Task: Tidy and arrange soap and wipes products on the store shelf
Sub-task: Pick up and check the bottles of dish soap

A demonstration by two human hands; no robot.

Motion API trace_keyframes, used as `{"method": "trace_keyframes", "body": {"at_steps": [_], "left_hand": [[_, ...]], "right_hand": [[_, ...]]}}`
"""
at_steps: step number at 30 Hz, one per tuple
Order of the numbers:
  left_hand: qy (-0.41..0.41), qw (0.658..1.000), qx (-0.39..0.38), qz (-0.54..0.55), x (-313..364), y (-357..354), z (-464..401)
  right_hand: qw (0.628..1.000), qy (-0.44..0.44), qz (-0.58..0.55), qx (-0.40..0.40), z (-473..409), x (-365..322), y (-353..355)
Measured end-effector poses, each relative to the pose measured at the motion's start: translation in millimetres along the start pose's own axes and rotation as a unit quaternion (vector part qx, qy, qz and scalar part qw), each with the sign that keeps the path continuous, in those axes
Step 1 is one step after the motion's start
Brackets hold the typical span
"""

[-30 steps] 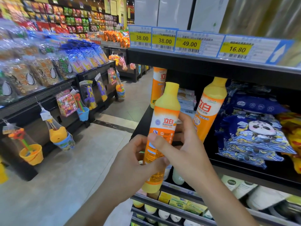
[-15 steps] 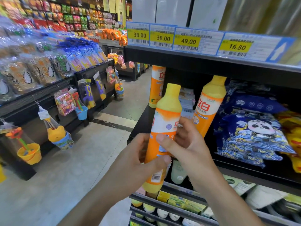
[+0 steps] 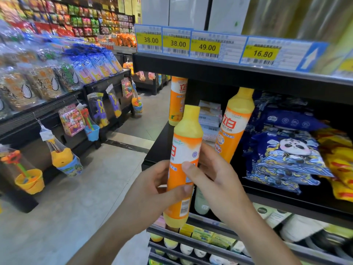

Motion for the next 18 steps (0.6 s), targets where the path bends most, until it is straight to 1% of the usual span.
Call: {"method": "trace_keyframes", "body": {"at_steps": [2, 4, 5, 7, 10, 14, 16, 18], "left_hand": [[-0.004, 1.000, 0.026, -0.016, 0, 0, -1], [-0.005, 0.998, 0.052, -0.022, -1, 1, -4], [-0.006, 0.998, 0.061, -0.023, 0, 2, -5], [-0.008, 0.997, 0.072, -0.021, 1, 5, -10], [-0.007, 0.997, 0.072, -0.022, 1, 12, -18], [-0.002, 0.999, 0.049, -0.016, -6, 25, -31], [0.004, 0.999, 0.033, -0.012, -10, 32, -37], [0.007, 1.000, 0.011, -0.010, -11, 39, -43]], "right_hand": [[0.995, 0.021, 0.046, 0.082, 7, 0, 8], [0.980, 0.043, 0.096, 0.172, 18, 0, 15], [0.970, 0.055, 0.108, 0.211, 23, 1, 17], [0.956, 0.071, 0.099, 0.267, 30, 8, 18], [0.949, 0.052, 0.090, 0.299, 27, 20, 15], [0.945, -0.030, 0.076, 0.316, 3, 29, 15], [0.936, -0.062, 0.095, 0.333, -10, 30, 17], [0.919, -0.075, 0.136, 0.364, -22, 30, 22]]}}
Point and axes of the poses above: each hand's wrist, its own z-axis away from the middle knuckle, its own y-axis out of the back of the hand, x = y × z, the point moved 4 cm from there along -z, towards the middle knuckle, and after that the axes turned 9 degrees about -x, right-handed, at the moved point
